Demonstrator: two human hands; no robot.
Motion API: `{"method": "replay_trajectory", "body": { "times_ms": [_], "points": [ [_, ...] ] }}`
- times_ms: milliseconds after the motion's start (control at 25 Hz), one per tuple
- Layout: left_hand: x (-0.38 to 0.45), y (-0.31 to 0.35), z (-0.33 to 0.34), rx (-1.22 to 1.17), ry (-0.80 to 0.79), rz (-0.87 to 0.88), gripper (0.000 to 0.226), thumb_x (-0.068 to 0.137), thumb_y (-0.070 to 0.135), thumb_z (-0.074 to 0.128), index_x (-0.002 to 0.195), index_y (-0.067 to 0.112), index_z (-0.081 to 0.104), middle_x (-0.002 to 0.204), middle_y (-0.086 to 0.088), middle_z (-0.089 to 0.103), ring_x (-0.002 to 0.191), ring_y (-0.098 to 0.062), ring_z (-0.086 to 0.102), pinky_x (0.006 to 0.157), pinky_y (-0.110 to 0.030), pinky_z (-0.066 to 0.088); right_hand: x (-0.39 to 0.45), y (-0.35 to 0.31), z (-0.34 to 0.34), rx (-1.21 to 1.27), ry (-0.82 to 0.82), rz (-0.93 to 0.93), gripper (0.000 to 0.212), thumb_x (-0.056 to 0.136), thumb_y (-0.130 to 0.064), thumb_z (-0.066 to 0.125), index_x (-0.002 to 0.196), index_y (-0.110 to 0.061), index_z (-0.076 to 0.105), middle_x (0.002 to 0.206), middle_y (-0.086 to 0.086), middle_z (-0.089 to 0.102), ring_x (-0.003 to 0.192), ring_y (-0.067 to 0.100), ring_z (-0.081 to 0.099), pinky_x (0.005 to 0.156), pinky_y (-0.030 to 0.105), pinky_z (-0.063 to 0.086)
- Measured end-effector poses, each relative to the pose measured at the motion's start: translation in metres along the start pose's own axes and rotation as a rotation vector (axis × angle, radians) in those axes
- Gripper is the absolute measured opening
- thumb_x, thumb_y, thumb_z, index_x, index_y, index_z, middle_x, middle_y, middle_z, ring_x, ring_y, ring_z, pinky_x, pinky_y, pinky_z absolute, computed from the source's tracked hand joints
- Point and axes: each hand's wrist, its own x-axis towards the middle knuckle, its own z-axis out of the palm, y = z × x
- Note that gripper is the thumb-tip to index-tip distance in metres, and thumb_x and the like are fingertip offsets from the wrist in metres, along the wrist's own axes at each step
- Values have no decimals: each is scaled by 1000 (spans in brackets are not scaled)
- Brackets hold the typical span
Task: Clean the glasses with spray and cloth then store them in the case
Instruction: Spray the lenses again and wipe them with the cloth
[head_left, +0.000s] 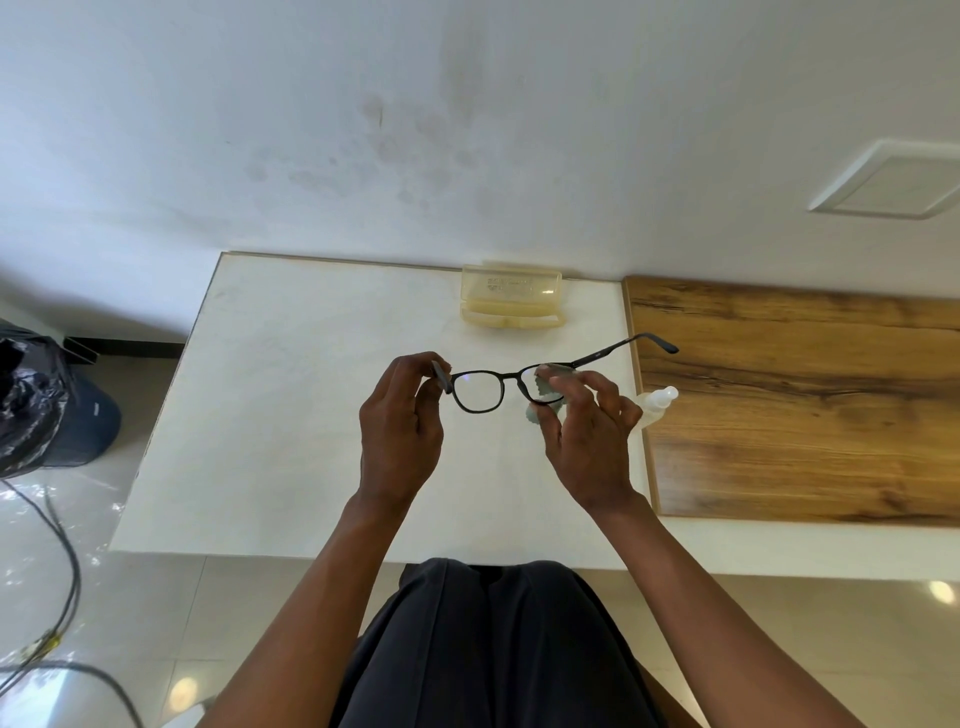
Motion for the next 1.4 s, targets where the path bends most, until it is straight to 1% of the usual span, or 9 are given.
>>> {"method": "replay_trajectory", "body": {
  "times_ms": [120,280,440,560,720,840,1000,1200,1400],
  "points": [
    [-2,-1,1,13,9,4,38,78,-20,53,87,16,52,86,2,60,79,1,55,71,-3,37,0,-4,-1,132,-15,-17,31,81,-13,55,108,-20,42,105,1,70,105,17,47,77,34,28],
    [-5,-4,2,33,8,-15,25,78,-21,53,84,3,57,85,0,60,82,14,52,73,-1,35,-1,-5,-2,124,-10,-29,25,81,-12,53,102,-22,44,96,-2,71,98,16,46,74,33,26],
    [-7,-6,1,9,17,-22,33,79,-19,54,87,13,53,87,1,60,84,14,53,75,-2,38,-3,-1,-1,22,-11,-48,25,78,-11,54,96,-24,42,80,-8,69,92,15,44,73,33,22],
    [-6,-6,0,10,15,-22,36,79,-19,54,88,16,52,87,2,60,83,8,55,74,-2,38,-2,0,-6,-116,44,-56,33,74,-20,67,94,-25,41,72,-11,66,89,15,44,72,33,21],
    [-5,-5,0,1,6,-37,38,81,-18,52,89,19,51,87,2,59,83,15,53,72,-2,39,-4,-1,-8,-232,72,18,42,72,-29,74,103,-24,46,82,-12,68,94,15,44,73,34,21],
    [-6,-3,3,5,3,-27,35,80,-19,53,88,16,52,85,1,59,83,16,52,72,-2,38,-4,-3,-5,-204,15,30,45,73,-23,70,111,-21,46,93,-9,68,99,15,44,74,34,22],
    [-8,-1,5,9,-7,-30,22,80,-18,54,86,3,57,84,1,59,83,15,51,72,-2,37,-5,-3,-1,-54,-101,86,35,84,-19,50,118,-23,42,103,-3,69,108,14,43,78,34,22],
    [-7,-2,4,-13,2,-42,35,81,-17,52,88,18,52,85,1,59,82,12,52,74,-4,39,-5,-6,-2,41,-107,57,30,83,-14,45,110,-26,44,100,-6,70,103,13,44,76,31,19],
    [-9,-3,4,0,5,-57,23,81,-18,52,87,4,57,85,0,59,83,14,53,75,-3,39,-6,-6,-2,6,-22,10,21,82,-13,47,98,-26,43,82,-10,69,93,14,44,72,34,21]
  ]
}}
